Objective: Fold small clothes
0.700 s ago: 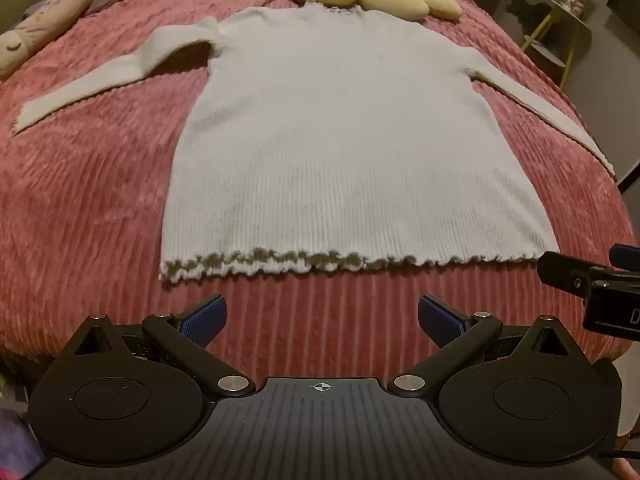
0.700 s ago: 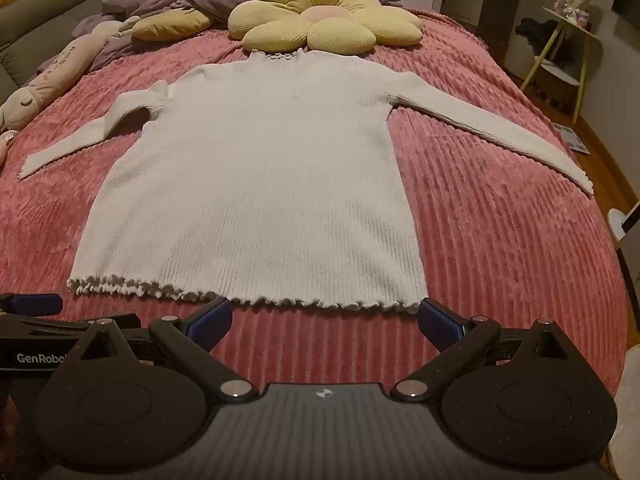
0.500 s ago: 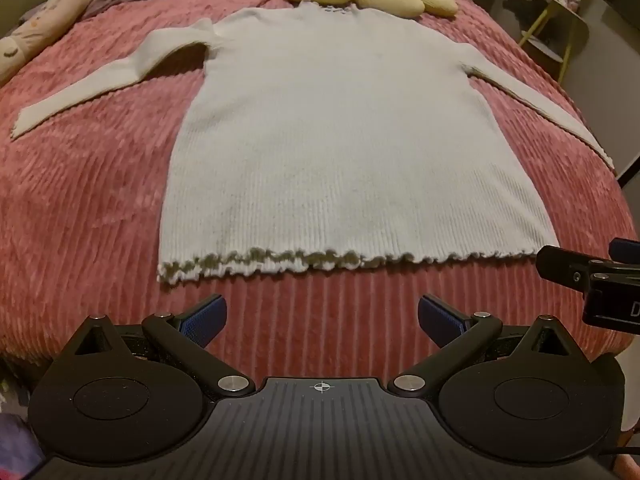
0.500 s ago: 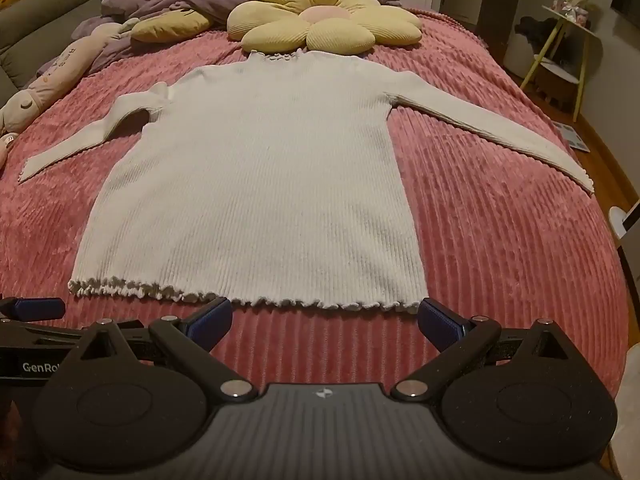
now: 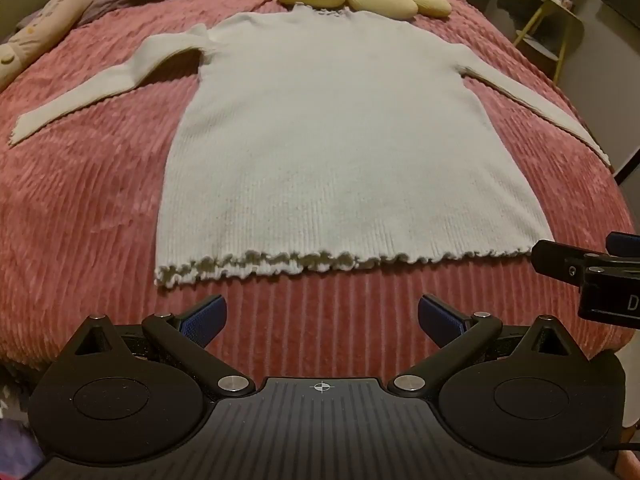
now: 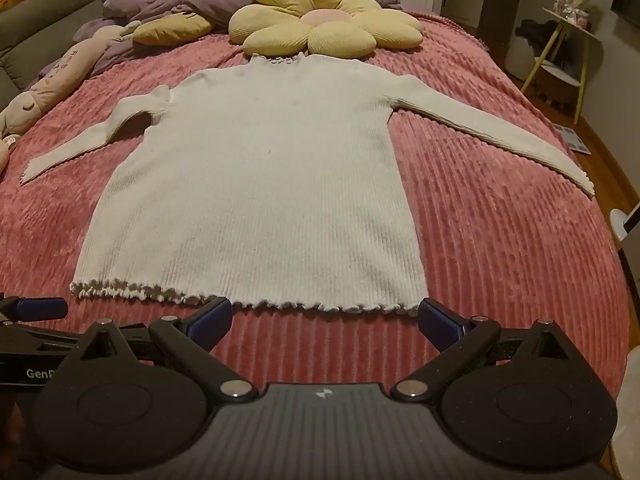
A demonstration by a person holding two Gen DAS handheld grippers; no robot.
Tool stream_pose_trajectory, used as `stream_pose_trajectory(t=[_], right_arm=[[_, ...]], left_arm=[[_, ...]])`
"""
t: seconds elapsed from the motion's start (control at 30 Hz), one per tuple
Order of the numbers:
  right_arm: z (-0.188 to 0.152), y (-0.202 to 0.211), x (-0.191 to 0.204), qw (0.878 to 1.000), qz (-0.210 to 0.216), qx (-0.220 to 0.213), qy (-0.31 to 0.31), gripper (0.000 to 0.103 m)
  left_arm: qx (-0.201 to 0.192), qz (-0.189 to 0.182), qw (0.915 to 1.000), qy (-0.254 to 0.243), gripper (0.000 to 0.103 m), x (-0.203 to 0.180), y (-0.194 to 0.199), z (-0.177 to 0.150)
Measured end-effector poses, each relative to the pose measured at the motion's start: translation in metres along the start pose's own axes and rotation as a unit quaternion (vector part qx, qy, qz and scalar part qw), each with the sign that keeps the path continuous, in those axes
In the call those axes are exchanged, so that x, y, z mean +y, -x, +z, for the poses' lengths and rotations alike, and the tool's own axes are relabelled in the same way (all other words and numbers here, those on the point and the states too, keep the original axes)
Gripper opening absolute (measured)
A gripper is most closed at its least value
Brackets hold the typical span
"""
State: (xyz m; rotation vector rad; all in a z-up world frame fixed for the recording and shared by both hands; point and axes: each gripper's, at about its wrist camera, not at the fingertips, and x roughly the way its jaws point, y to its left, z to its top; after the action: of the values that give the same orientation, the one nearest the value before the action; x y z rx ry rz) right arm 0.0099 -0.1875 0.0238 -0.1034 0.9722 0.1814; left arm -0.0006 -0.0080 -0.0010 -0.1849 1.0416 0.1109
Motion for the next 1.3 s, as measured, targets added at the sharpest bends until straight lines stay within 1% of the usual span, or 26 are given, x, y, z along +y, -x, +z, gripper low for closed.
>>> stream_pose_trajectory(t=[1.3], right_arm=[[-0.0009, 0.0042, 0.0028, 1.000, 0.009, -0.013, 0.006, 0.099]], left_arm=[[0.001, -0.005, 1.0000, 0.000, 0.103, -0.0025, 0.0001, -0.0001]])
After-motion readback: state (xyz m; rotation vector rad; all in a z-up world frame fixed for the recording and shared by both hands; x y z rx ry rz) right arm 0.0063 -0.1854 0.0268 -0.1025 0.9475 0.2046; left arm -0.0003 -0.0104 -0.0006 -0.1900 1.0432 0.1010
